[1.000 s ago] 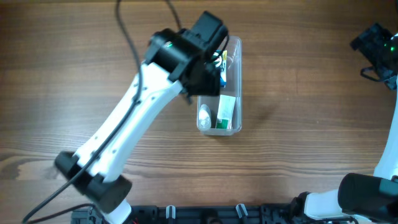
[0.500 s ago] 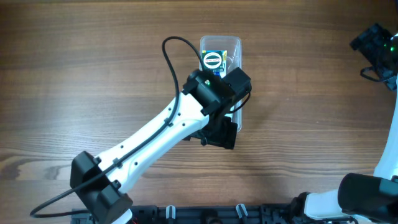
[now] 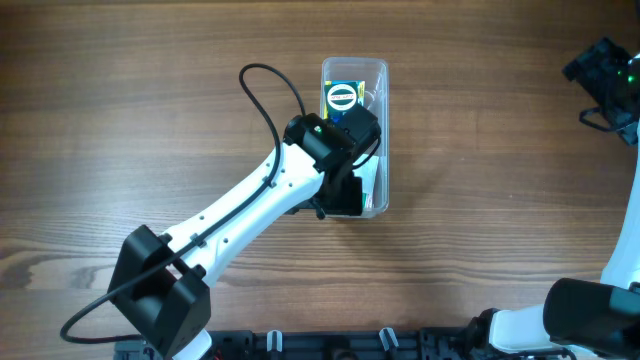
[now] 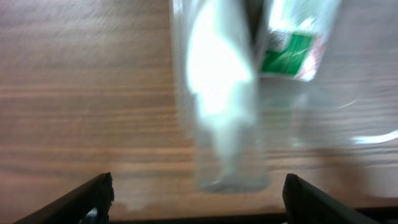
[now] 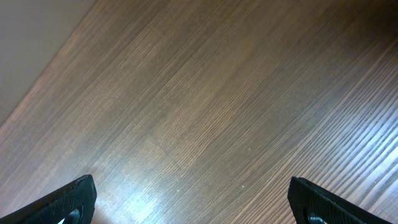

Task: Pack container
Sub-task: 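Lower the dropper bottle into the container beside the tube box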

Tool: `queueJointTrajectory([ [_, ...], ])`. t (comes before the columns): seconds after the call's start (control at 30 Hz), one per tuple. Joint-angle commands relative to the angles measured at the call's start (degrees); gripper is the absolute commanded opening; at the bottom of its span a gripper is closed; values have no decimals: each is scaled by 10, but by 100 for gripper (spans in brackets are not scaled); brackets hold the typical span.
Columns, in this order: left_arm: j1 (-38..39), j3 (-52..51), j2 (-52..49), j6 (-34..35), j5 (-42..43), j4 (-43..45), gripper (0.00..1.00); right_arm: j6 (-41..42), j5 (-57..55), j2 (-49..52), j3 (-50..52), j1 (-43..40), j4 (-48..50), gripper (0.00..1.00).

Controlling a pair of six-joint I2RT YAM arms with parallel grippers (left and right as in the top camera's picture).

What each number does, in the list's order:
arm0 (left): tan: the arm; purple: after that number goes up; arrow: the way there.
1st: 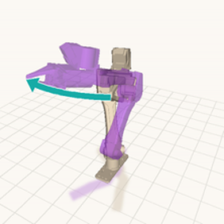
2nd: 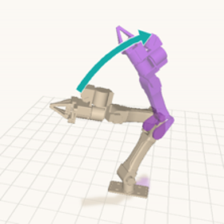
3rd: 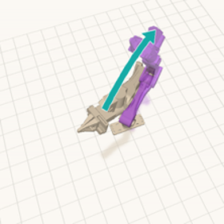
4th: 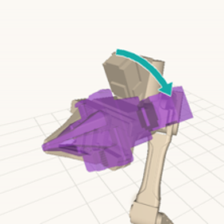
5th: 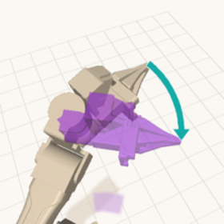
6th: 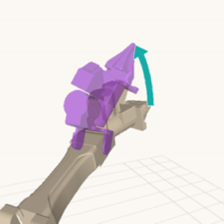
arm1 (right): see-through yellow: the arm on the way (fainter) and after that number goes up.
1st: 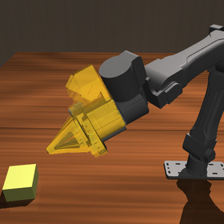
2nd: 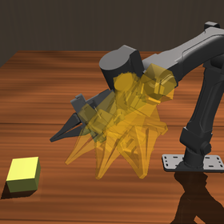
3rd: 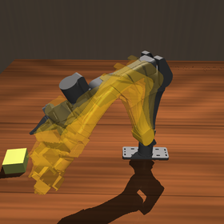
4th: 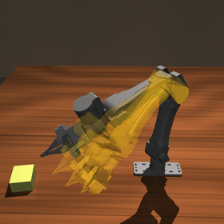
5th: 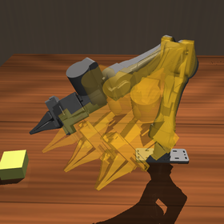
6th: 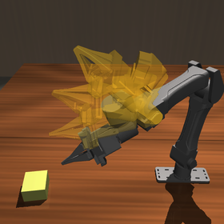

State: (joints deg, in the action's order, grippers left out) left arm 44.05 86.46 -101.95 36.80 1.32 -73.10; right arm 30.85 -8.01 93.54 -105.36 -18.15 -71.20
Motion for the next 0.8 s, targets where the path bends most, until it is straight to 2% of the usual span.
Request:
queueJointTrajectory([
  [0.0,-3,-3,-1,10,-10,18,88,8,-5,3,1,3,0,100],
  [0.77,-5,-3,-34,10,-10,33,68,8,-5,3,1,3,1,100],
])
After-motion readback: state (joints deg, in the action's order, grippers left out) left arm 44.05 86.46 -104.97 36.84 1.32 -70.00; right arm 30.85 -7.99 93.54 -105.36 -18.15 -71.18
